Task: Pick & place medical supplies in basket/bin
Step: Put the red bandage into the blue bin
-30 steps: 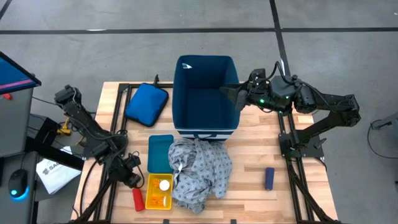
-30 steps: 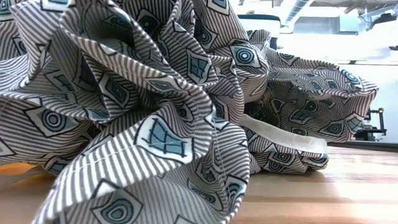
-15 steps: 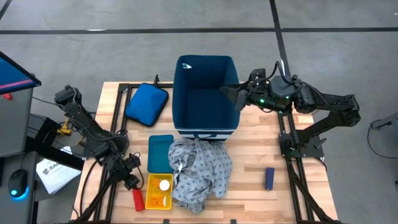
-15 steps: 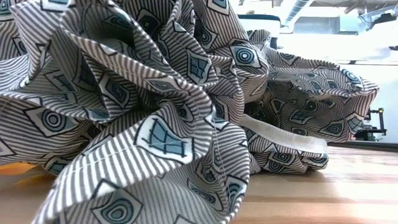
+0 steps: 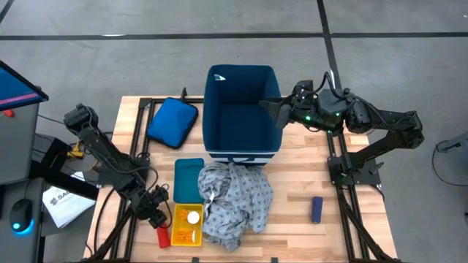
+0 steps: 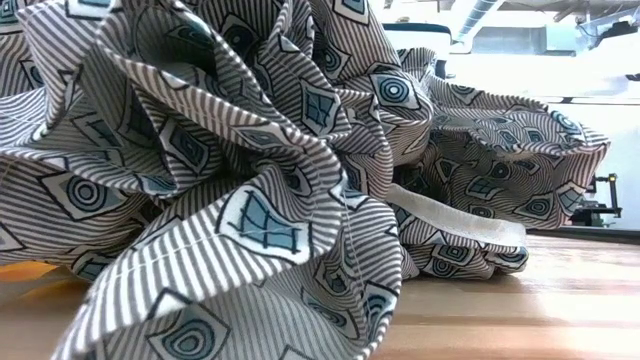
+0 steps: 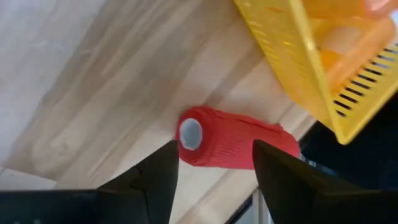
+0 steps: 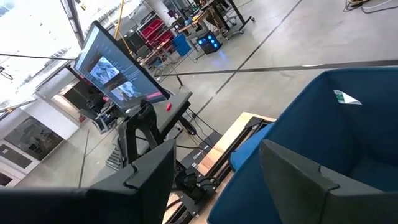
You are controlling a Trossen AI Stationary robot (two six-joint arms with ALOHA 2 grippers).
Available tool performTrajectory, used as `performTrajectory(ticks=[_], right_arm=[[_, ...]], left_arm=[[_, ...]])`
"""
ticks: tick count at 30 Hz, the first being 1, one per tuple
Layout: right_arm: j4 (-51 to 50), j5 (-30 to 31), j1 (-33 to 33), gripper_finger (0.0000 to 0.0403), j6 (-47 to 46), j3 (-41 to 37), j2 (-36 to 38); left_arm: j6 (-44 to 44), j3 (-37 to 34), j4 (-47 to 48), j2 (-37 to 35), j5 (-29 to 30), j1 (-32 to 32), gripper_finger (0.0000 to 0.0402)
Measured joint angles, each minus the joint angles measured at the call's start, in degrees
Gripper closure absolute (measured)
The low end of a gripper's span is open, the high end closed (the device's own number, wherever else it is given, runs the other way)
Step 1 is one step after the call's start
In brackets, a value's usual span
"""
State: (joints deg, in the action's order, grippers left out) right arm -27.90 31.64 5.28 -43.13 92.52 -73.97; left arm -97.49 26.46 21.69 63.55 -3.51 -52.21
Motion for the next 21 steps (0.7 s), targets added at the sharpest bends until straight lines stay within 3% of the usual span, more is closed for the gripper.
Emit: performTrajectory(ticks=[14,21], right_arm=[[0.02,0.39,0.37,0.0175,-0.01,-0.12,-0.39],[-0.22,0.39,0.37,0.0175,-0.01,-0.12,-0.39]], left_arm=[[-1.59,0.00,-2.43,5.06,0.11,0.02,0.0208],[-1.79,0.04,-3.41,5.82,0.24,0.08,0.0261]])
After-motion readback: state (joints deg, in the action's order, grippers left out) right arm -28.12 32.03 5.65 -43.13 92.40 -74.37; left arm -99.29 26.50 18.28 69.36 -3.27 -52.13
